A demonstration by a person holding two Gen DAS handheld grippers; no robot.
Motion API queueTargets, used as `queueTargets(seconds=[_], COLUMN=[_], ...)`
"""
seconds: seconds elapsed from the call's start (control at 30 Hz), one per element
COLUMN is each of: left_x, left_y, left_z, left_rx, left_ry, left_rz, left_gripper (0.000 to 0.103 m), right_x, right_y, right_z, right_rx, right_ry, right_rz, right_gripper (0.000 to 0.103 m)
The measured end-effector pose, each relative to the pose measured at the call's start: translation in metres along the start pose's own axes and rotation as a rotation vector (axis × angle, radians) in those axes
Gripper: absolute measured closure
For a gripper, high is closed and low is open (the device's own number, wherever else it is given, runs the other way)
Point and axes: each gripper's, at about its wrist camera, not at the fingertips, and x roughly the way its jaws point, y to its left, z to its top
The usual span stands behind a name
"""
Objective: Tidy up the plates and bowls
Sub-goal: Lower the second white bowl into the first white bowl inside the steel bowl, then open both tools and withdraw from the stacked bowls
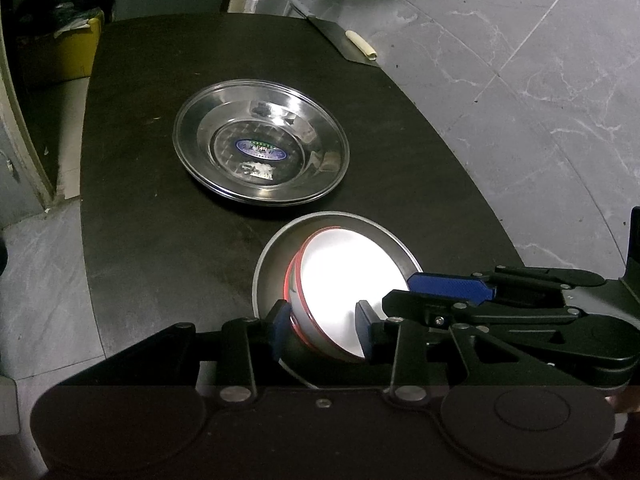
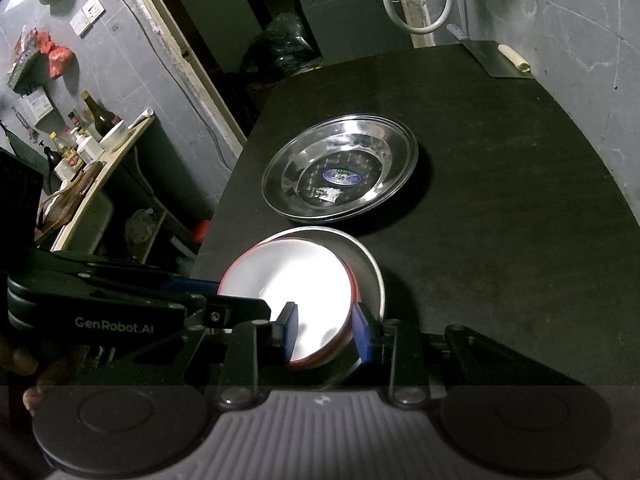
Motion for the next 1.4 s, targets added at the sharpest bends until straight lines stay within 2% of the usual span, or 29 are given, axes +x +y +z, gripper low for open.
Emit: queueTargets(seconds=[0.13,0.37,0.43,0.47,0.67,0.87,0.97,1.17,1.4], left_x=[-0.004,-0.018,-0.022,-0.024,-0.035,-0.038,-0.037,-0.042,-0.037], left_y=[-0.001,0.002,0.004,0.005,0.014,0.025,0.032,0.035,0.045], left_z=[0.0,0.0,0.0,-0.001,-0.003,-0.005,-0.004,-0.006,-0.012], left_rx=[0.003,-0.007,-0.018,-0.024,-0.059,-0.1,-0.131,-0.113,-0.101], left_ry=[-0.018,-0.079,-0.102,-0.115,-0.171,-0.181,-0.177,-0.211,-0.164], left_rz=[-0.009,-0.02,-0.022,-0.019,0.016,0.067,0.086,0.124,0.199], left_gripper=[0.06,0.044,0.034,0.028,0.012,0.001,0.001,0.001,0.001], right_x=[-0.004,-0.012,-0.014,-0.015,-0.018,-0.019,-0.019,-0.017,-0.014], right_y=[0.0,0.0,-0.001,-0.002,-0.008,-0.009,-0.012,-0.021,-0.038], right_z=[0.0,0.0,0.0,0.0,-0.001,0.0,0.0,0.0,-0.003], right_rx=[0.003,0.012,0.022,0.026,0.054,0.065,0.077,0.123,0.195], right_ry=[-0.023,-0.067,-0.078,-0.082,-0.103,-0.113,-0.115,-0.114,-0.091], right_rz=[-0.009,-0.028,-0.037,-0.042,-0.078,-0.096,-0.114,-0.189,-0.28], right_gripper=[0.067,0.064,0.062,0.058,0.035,0.012,0.0,0.0,0.0])
